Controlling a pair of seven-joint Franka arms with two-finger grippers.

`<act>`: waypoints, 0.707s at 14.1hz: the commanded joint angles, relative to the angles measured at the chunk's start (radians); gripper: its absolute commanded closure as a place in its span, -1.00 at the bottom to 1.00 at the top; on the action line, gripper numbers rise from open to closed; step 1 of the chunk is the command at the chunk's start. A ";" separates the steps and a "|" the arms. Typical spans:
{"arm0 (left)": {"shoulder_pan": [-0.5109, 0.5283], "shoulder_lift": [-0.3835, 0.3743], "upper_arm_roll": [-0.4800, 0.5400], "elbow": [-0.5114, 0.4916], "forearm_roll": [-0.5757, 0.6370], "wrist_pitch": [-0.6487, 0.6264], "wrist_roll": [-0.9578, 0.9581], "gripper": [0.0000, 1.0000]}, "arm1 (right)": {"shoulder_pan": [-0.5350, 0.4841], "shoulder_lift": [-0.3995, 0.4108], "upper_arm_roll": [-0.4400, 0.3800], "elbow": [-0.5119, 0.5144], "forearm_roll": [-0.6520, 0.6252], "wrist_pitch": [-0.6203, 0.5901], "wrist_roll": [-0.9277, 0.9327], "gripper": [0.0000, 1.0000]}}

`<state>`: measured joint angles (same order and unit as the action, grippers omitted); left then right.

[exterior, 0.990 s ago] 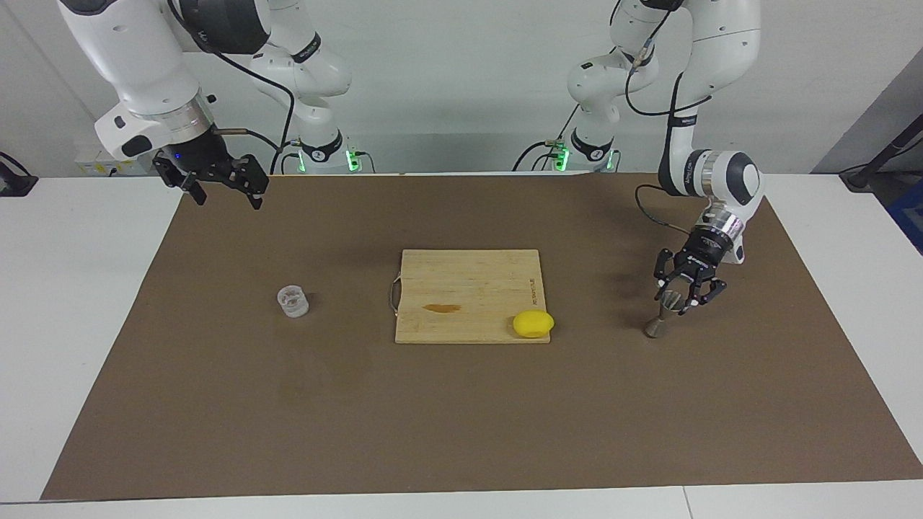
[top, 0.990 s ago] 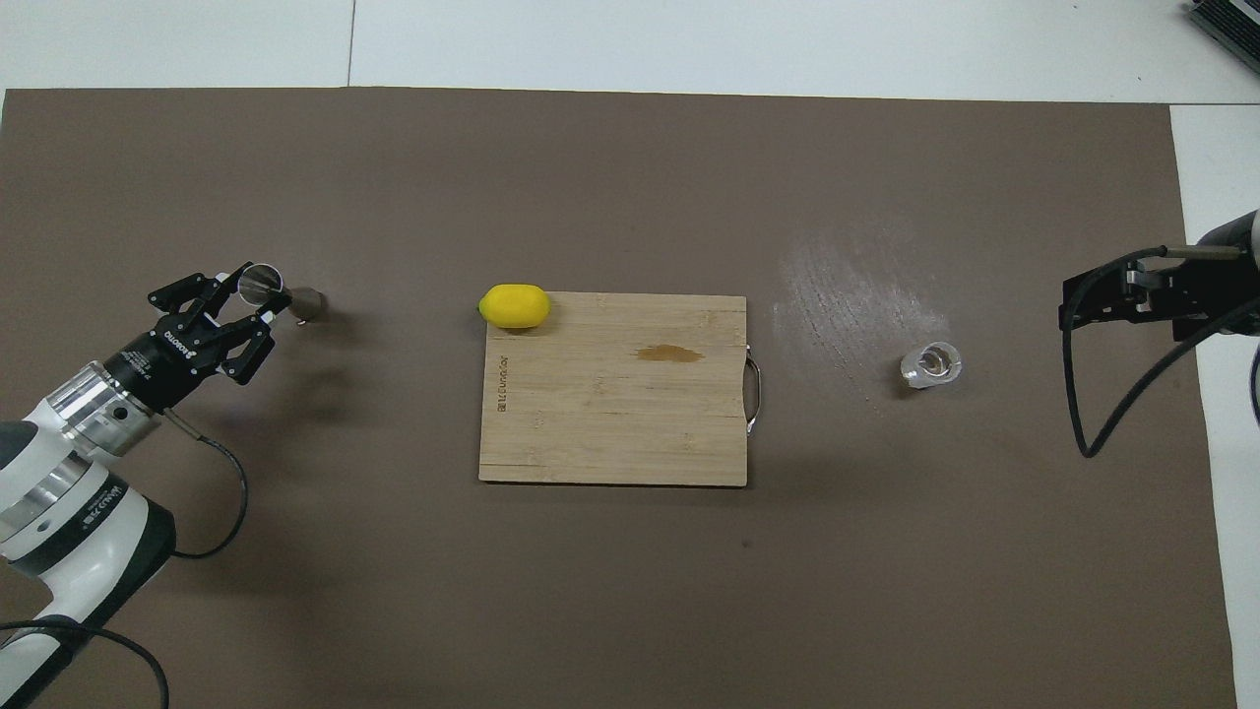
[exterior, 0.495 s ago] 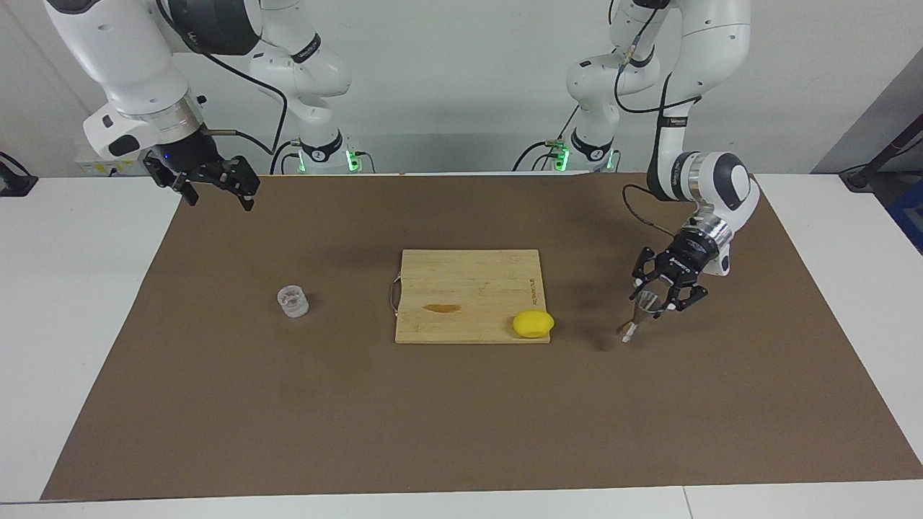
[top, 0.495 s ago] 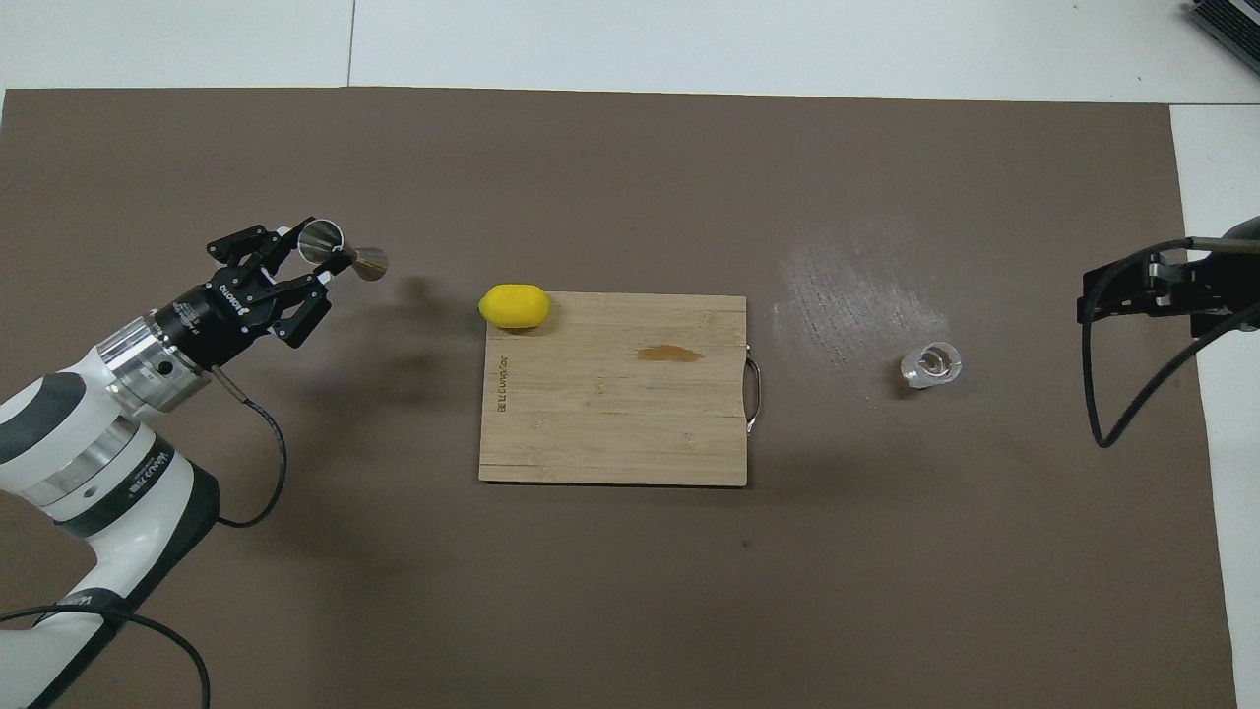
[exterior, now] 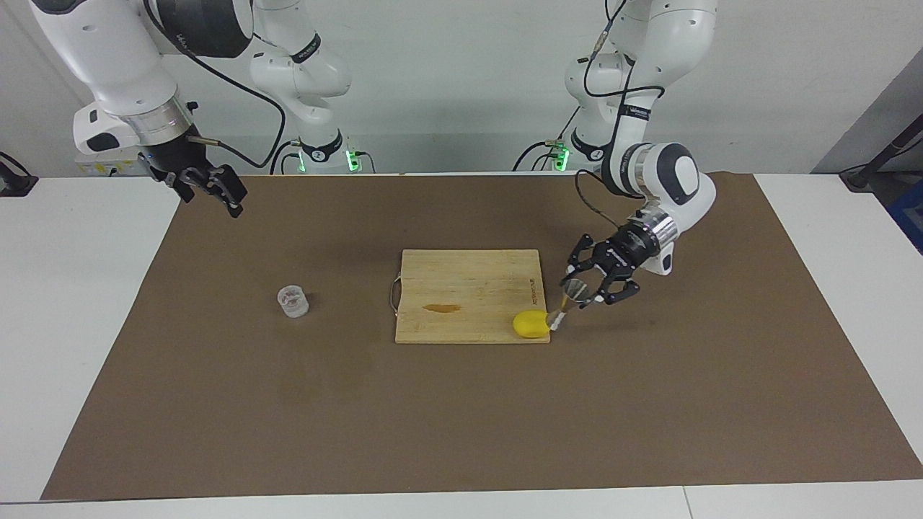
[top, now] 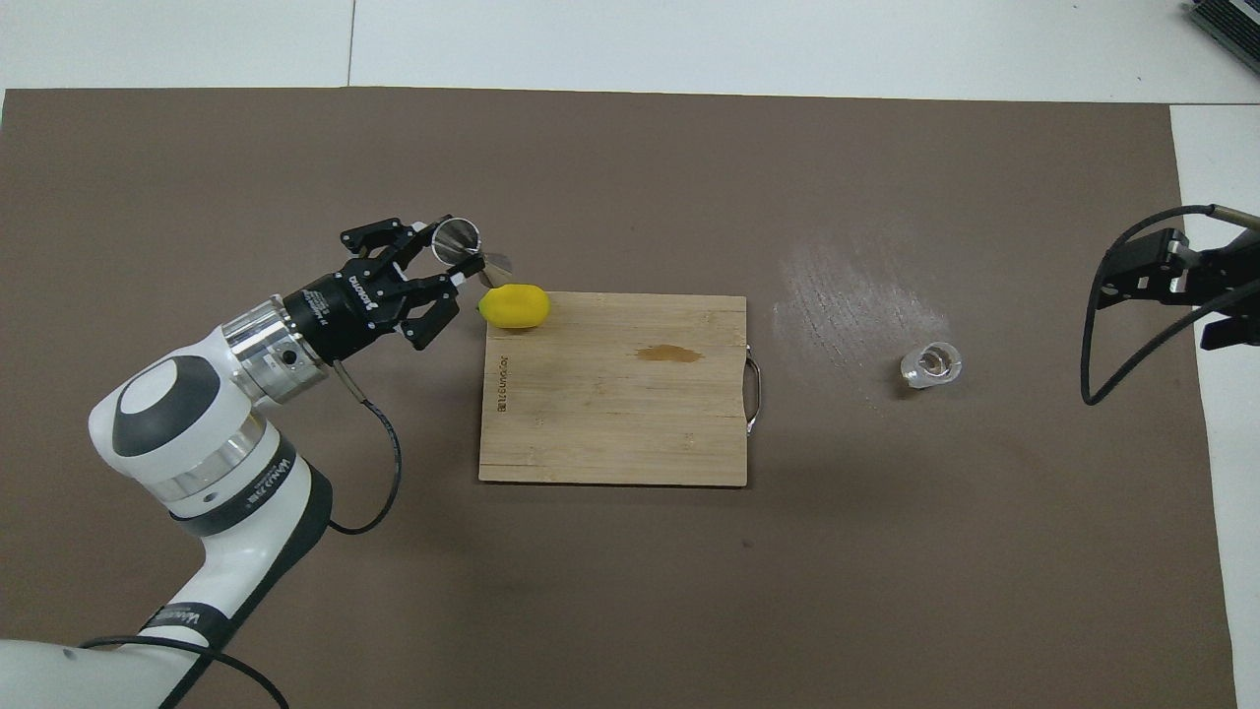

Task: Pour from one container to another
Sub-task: 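Lift the metal cup with the left gripper and carry it over the board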

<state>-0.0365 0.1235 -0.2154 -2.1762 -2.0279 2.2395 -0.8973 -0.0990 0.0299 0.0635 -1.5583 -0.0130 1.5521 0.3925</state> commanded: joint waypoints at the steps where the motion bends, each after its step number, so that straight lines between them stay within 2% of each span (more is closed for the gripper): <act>1: -0.107 -0.007 0.013 0.007 -0.084 0.058 0.056 1.00 | -0.040 0.004 0.006 -0.023 0.062 0.014 0.096 -0.97; 4: -0.201 0.010 0.014 0.021 -0.126 0.107 0.092 1.00 | -0.057 0.024 0.006 -0.026 0.079 0.013 0.248 -0.96; 7: -0.276 0.102 0.014 0.106 -0.141 0.143 0.129 1.00 | -0.109 0.053 0.006 -0.046 0.166 0.017 0.399 -0.95; 10: -0.318 0.134 0.018 0.134 -0.182 0.146 0.167 1.00 | -0.140 0.088 0.006 -0.063 0.232 0.014 0.488 -0.95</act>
<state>-0.3231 0.2166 -0.2133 -2.0887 -2.1732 2.3632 -0.7719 -0.2085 0.0991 0.0612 -1.6020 0.1715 1.5521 0.8297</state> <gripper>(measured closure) 0.493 0.022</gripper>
